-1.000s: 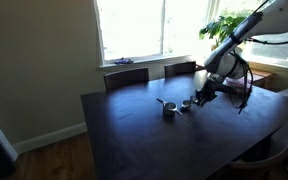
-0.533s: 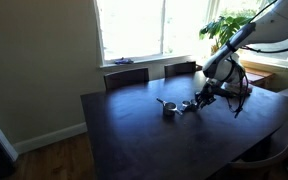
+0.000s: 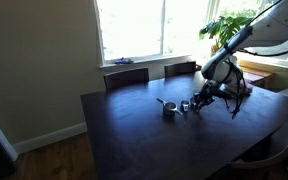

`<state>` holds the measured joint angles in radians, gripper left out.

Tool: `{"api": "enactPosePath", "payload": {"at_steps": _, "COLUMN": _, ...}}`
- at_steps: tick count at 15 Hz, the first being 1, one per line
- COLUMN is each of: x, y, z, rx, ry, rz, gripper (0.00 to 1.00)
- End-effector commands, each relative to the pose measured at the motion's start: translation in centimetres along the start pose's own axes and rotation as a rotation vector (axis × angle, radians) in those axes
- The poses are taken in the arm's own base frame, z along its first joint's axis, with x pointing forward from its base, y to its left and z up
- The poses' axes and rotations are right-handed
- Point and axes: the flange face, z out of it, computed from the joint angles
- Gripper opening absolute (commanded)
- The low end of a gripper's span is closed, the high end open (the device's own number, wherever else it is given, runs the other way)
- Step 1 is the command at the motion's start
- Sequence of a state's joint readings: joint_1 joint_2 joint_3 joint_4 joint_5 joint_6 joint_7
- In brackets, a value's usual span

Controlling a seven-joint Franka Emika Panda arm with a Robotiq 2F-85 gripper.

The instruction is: Unstack the measuring cups

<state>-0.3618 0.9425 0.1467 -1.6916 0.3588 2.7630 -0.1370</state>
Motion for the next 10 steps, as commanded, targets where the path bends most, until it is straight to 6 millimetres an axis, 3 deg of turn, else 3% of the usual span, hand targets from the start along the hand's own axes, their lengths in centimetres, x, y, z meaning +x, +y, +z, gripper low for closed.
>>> {"api": "enactPosePath", "payload": {"at_steps": 1, "x": 0.1, "y": -0.3, "z": -1.3, "rx": 0.014, "ry": 0.017, "rz": 0.013, "gripper": 0.57}}
{"api": "enactPosePath", "payload": {"at_steps": 8, "x": -0.3, "y": -2.8, "z": -3.3, "rx": 0.05, "ry": 0.023, "rz": -0.051, "gripper": 0.99}}
{"api": "enactPosePath", "payload": {"at_steps": 10, "x": -0.8, "y": -4.3, "z": -3.8, "rx": 0.061, "ry": 0.013, "rz": -0.095, "gripper": 1.0}}
